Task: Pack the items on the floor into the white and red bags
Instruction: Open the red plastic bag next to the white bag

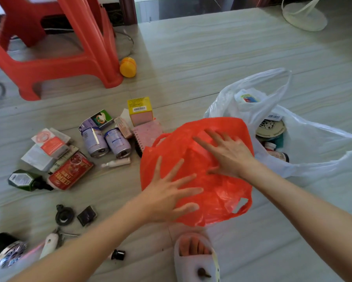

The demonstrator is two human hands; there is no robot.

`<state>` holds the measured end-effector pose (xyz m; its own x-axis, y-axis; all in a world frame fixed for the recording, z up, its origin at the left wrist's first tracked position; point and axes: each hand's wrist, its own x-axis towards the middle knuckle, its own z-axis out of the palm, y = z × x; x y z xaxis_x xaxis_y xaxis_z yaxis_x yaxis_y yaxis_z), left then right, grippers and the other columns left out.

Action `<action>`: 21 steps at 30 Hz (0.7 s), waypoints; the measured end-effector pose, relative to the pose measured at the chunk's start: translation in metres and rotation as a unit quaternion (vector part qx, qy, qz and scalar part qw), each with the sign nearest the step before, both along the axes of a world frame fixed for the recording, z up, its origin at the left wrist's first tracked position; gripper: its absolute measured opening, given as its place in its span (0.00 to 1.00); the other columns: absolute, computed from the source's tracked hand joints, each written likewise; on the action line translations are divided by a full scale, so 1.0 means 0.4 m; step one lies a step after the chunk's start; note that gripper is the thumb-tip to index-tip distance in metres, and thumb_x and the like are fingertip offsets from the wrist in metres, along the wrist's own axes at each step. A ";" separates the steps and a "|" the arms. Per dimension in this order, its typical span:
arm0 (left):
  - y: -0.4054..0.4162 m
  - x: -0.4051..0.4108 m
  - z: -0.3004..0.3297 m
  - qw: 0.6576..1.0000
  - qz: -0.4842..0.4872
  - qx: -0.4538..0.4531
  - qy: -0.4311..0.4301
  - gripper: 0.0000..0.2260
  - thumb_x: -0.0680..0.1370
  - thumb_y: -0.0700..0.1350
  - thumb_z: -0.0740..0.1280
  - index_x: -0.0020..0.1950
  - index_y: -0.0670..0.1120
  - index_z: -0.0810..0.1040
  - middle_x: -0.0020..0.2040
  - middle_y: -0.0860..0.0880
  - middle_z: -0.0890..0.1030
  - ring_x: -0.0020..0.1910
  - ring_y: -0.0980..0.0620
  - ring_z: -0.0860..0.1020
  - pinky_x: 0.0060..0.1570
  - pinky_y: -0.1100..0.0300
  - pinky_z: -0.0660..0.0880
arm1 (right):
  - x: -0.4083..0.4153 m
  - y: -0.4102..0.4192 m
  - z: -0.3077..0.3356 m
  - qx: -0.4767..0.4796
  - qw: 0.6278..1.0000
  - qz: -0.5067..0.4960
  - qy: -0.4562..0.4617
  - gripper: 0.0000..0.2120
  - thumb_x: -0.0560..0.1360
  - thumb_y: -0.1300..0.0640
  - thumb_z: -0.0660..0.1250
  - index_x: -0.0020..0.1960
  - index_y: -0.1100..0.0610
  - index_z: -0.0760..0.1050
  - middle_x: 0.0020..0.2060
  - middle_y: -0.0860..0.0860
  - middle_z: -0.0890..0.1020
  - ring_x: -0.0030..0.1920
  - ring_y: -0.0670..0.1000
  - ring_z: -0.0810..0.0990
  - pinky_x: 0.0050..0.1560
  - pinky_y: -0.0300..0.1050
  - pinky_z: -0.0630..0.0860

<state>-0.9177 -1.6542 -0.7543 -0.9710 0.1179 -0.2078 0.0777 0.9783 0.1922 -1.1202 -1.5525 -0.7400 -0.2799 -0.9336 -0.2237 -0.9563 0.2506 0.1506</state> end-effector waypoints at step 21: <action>-0.145 0.164 0.032 0.995 -0.024 -0.086 -0.037 0.24 0.67 0.55 0.71 0.61 0.52 0.74 0.63 0.46 0.76 0.65 0.44 0.72 0.60 0.39 0.71 | 0.237 -0.027 0.004 -0.074 0.992 0.041 -0.095 0.39 0.56 0.44 0.78 0.65 0.53 0.72 0.58 0.57 0.80 0.53 0.57 0.82 0.47 0.50 0.80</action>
